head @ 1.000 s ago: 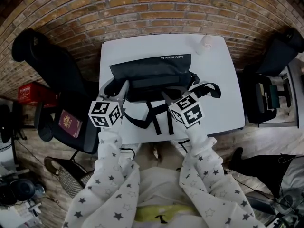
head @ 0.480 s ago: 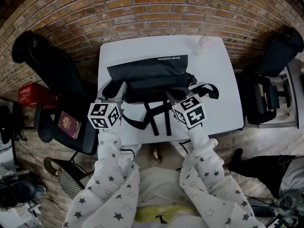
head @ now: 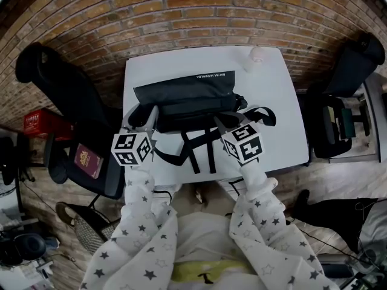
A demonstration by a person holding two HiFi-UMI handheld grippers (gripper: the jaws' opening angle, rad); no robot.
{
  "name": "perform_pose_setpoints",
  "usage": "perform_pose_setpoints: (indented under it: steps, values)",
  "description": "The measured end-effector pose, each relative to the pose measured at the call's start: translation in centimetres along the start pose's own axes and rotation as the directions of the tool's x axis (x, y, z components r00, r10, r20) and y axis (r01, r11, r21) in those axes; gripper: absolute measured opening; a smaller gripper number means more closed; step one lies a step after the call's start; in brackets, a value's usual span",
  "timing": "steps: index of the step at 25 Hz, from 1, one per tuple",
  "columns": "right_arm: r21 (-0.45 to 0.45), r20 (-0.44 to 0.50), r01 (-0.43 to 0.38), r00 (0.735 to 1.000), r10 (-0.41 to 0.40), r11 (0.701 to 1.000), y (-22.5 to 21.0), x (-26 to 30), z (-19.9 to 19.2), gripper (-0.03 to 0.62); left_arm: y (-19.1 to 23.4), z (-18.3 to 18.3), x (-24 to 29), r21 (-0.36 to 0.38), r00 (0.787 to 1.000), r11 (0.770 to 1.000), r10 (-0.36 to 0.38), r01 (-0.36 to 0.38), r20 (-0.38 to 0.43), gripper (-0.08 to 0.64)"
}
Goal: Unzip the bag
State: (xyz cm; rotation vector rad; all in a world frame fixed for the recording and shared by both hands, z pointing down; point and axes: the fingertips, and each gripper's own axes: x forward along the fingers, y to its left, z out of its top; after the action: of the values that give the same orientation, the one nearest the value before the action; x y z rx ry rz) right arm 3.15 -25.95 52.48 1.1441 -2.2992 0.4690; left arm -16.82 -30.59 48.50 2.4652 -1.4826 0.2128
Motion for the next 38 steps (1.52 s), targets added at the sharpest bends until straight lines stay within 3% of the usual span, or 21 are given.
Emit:
perform_pose_setpoints:
  steps: [38]
  values:
    - [0.121,0.003,0.187,0.982,-0.189,0.975,-5.7,-3.1,-1.4,0.017,2.0,-0.3,-0.5,-0.010,0.998,0.998,0.062,-0.062,0.017,0.184]
